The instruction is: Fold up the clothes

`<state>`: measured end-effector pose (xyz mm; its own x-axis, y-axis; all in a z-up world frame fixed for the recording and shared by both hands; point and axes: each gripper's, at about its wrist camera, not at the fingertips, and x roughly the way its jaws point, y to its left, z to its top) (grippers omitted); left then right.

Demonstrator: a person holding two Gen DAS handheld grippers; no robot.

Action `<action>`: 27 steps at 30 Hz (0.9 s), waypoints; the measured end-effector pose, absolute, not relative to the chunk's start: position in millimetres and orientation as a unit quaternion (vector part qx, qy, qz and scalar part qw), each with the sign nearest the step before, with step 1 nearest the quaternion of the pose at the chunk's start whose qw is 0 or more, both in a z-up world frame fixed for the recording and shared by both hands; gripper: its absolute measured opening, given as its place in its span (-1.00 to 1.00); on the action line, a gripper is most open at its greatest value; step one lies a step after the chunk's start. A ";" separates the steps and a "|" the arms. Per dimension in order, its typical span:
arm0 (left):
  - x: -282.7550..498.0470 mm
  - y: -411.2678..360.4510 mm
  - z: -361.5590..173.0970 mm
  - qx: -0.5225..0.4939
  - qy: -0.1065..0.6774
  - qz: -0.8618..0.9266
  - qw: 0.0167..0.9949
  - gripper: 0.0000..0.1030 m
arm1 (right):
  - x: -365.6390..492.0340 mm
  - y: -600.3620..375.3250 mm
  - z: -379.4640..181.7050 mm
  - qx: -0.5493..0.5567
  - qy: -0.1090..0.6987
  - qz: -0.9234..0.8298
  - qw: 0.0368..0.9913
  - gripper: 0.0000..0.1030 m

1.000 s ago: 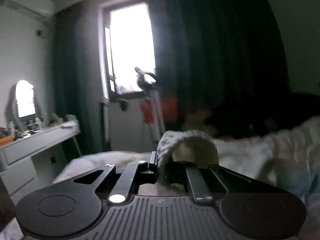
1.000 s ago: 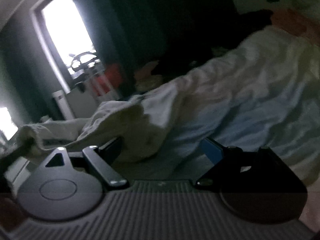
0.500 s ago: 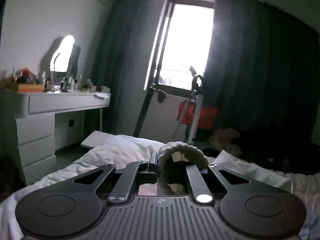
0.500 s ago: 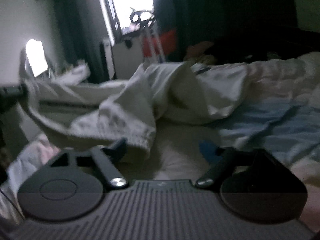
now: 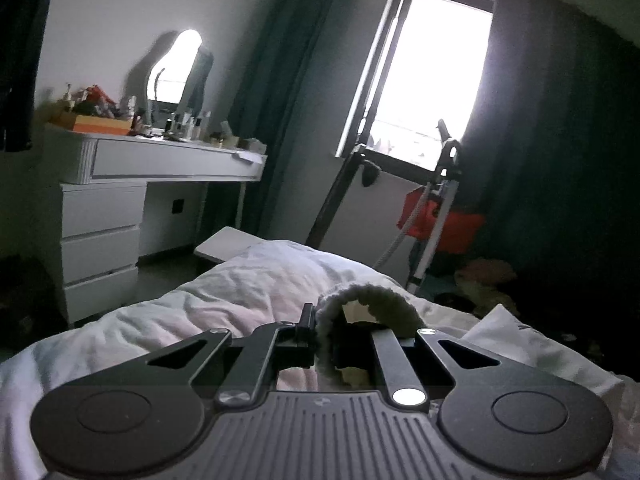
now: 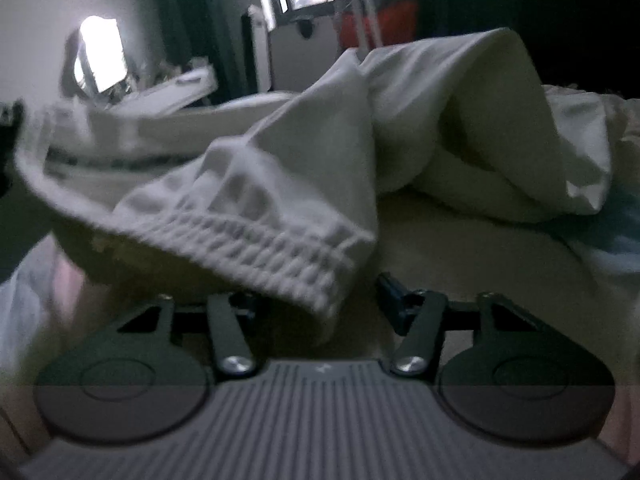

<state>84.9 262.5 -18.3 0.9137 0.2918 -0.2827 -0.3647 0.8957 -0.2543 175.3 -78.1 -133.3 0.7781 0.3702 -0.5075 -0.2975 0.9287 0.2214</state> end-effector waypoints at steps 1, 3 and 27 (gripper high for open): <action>88.5 263.8 -19.1 -0.154 0.121 0.173 0.965 -0.85 | 176.2 -81.2 -131.5 0.071 0.277 0.174 0.942 -0.10; 91.6 266.3 -20.4 -0.157 0.123 0.176 0.964 -0.85 | 175.2 -85.6 -127.5 0.075 0.268 0.174 0.944 -0.43; 70.9 286.8 -33.2 -0.189 0.191 0.195 0.943 -0.84 | 64.8 -46.9 -62.6 -0.059 0.245 0.212 0.944 -0.57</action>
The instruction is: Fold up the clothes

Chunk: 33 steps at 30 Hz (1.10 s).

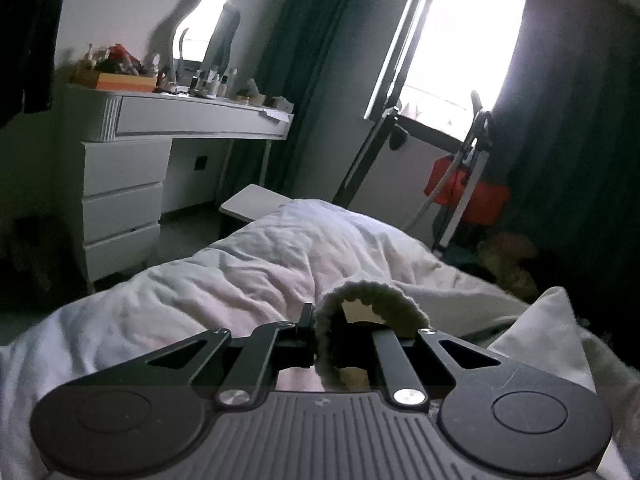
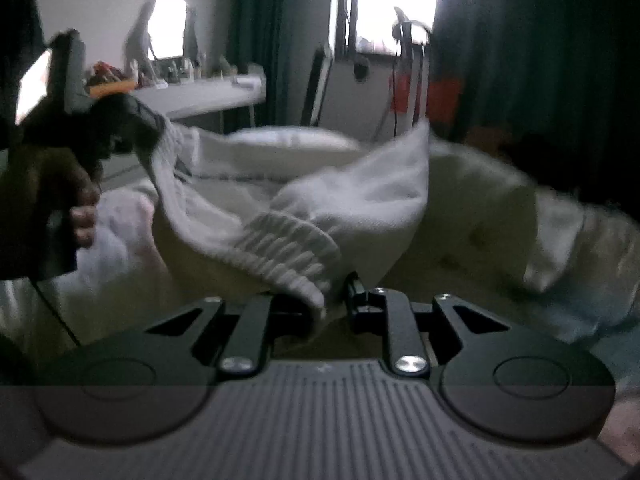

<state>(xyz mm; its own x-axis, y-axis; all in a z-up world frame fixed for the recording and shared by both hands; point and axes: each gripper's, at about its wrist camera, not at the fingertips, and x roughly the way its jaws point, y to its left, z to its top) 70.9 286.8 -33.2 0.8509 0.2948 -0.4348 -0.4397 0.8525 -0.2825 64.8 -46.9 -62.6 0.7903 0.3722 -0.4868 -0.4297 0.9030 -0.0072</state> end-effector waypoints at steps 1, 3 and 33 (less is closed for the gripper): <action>71.2 286.9 -34.0 -0.190 0.195 0.198 0.942 -0.84 | 69.7 -48.3 -65.3 -0.045 0.263 0.214 0.940 -0.55; 72.4 288.4 -35.5 -0.194 0.203 0.206 0.937 -0.84 | 77.6 -51.7 -70.0 -0.017 0.297 0.219 0.929 -0.51; 86.1 304.0 -51.8 -0.231 0.255 0.247 0.906 -0.80 | 83.6 -80.8 -84.8 0.142 0.371 0.275 0.876 0.04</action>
